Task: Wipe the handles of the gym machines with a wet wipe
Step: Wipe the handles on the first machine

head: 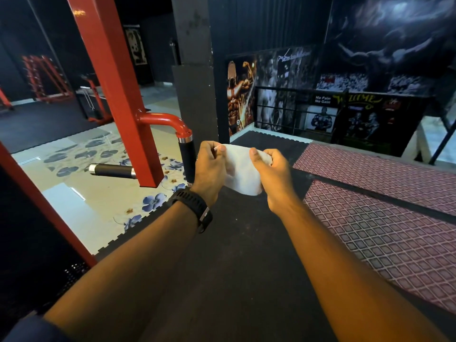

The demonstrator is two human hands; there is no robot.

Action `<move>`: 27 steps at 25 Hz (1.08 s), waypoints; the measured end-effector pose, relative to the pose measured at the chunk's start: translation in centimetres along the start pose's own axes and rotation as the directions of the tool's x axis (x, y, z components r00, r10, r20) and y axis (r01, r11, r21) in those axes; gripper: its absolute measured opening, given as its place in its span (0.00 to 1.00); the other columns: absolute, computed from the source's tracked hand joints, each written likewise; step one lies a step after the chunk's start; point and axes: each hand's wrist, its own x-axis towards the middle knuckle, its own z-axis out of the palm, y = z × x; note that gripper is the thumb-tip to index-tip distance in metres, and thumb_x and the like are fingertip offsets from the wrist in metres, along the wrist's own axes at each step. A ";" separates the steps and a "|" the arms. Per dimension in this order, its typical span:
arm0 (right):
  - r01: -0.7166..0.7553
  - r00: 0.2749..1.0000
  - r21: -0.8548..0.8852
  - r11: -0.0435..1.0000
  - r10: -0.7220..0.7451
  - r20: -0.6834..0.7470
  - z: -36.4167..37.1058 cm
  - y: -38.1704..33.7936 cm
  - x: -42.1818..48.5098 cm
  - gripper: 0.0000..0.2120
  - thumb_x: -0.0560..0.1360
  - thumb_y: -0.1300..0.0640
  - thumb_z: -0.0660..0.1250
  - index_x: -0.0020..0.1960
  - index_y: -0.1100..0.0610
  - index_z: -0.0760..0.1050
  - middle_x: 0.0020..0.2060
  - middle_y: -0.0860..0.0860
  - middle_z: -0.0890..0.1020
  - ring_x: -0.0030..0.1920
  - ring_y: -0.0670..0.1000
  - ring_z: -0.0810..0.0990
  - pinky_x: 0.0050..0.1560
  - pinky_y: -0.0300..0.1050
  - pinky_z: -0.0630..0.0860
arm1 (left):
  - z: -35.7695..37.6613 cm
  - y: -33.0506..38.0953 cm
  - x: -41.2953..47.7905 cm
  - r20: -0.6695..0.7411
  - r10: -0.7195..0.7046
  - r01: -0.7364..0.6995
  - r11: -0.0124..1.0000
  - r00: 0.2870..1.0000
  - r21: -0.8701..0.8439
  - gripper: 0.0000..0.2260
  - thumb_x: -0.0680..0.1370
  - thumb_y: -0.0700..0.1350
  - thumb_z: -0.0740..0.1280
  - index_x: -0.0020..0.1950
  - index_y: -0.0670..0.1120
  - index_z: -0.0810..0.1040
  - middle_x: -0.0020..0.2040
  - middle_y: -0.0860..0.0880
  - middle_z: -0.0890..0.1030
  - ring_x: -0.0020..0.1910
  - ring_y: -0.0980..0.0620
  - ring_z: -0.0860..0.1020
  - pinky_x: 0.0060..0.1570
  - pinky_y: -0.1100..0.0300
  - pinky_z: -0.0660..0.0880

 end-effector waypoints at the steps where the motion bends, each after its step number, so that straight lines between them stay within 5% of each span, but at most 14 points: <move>1: -0.058 0.997 0.083 0.995 0.054 0.046 0.0 0.4 -0.2 0.11 0.75 0.49 0.74 0.51 0.53 0.76 0.47 0.50 0.82 0.48 0.50 0.80 0.45 0.48 0.80 | 0.0 0.0 0.1 -0.009 -0.013 0.013 1.000 1.000 0.007 0.04 0.86 0.46 0.58 0.54 0.48 0.70 0.47 0.47 0.76 0.41 0.54 0.74 0.36 0.64 0.74; 5: -0.203 0.969 0.278 0.939 0.153 0.193 -0.1 1.6 -0.5 0.13 0.72 0.63 0.76 0.54 0.53 0.79 0.51 0.55 0.85 0.55 0.57 0.83 0.53 0.55 0.82 | -0.9 -0.1 0.4 0.022 -0.078 0.079 0.996 0.997 -0.038 0.05 0.83 0.45 0.64 0.59 0.48 0.73 0.53 0.49 0.78 0.49 0.52 0.78 0.44 0.60 0.78; 9: -0.152 0.987 0.234 0.960 0.159 -0.009 0.6 1.7 0.1 0.15 0.71 0.60 0.78 0.55 0.51 0.79 0.50 0.53 0.84 0.50 0.54 0.85 0.50 0.56 0.83 | -2.1 -0.7 0.4 0.261 -0.166 0.184 0.982 0.951 -0.048 0.17 0.78 0.38 0.71 0.66 0.45 0.75 0.56 0.45 0.82 0.52 0.49 0.83 0.43 0.59 0.81; 14: -0.108 0.994 0.330 0.938 0.113 0.004 0.4 2.1 0.4 0.25 0.67 0.65 0.78 0.57 0.45 0.75 0.56 0.55 0.80 0.53 0.55 0.84 0.51 0.56 0.83 | -2.2 -0.8 0.6 0.028 -0.086 0.089 0.992 0.996 -0.088 0.16 0.78 0.38 0.71 0.58 0.51 0.68 0.57 0.45 0.77 0.53 0.49 0.79 0.47 0.60 0.80; 19: -0.015 0.986 0.309 0.951 0.065 -0.155 0.1 1.9 0.5 0.16 0.70 0.62 0.77 0.54 0.49 0.79 0.50 0.51 0.85 0.51 0.53 0.84 0.47 0.48 0.83 | -1.3 -0.1 0.3 0.120 -0.239 0.257 0.951 0.964 -0.173 0.28 0.76 0.37 0.73 0.74 0.44 0.66 0.56 0.46 0.79 0.55 0.47 0.81 0.54 0.48 0.82; 23: -0.019 0.999 0.264 0.964 0.029 -0.036 -0.9 1.6 0.8 0.17 0.73 0.64 0.71 0.53 0.43 0.82 0.55 0.48 0.83 0.56 0.52 0.83 0.52 0.51 0.83 | -1.0 0.4 0.5 0.238 -0.315 0.369 0.900 0.919 -0.233 0.14 0.79 0.39 0.69 0.65 0.41 0.77 0.57 0.43 0.83 0.53 0.45 0.84 0.55 0.46 0.82; 27: 0.061 0.997 0.236 0.970 -0.049 -0.060 -1.8 0.8 0.7 0.22 0.73 0.67 0.68 0.57 0.41 0.79 0.57 0.44 0.80 0.53 0.49 0.81 0.50 0.47 0.82 | -0.8 0.1 1.0 0.088 -0.151 0.163 0.975 0.985 -0.150 0.14 0.79 0.37 0.70 0.57 0.52 0.71 0.53 0.44 0.78 0.50 0.48 0.81 0.48 0.54 0.82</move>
